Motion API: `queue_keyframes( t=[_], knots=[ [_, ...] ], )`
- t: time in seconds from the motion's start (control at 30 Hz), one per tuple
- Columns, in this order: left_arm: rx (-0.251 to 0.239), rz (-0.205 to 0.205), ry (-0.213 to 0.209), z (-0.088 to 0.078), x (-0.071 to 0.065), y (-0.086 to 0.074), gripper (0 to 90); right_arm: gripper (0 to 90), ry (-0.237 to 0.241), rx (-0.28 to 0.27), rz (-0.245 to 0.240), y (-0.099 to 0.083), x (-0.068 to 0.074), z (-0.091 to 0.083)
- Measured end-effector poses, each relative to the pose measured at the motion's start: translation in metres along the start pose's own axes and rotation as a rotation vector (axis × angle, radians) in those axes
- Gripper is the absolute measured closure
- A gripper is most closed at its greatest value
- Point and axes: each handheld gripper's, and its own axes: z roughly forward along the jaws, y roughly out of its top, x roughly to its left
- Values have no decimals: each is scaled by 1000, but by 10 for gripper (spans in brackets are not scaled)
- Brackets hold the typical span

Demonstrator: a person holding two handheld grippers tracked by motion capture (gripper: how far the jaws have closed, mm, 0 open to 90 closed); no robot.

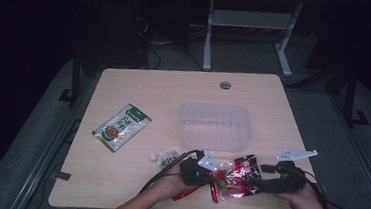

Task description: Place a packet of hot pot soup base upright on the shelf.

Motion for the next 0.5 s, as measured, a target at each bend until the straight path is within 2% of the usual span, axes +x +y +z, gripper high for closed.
queue_keyframes(
  t=[0.13,0.23,0.33,0.5],
  knots=[
    [-1,-4,0,0,-1,0,898,246,21,26,15,0,-1,7],
    [-4,-5,3,0,-1,0,898,247,46,26,25,0,-4,11],
    [-5,-5,7,0,-2,-1,899,254,77,38,51,0,-5,14],
    [-6,-8,12,0,-3,-1,899,299,124,42,36,2,-2,20]
  ],
)
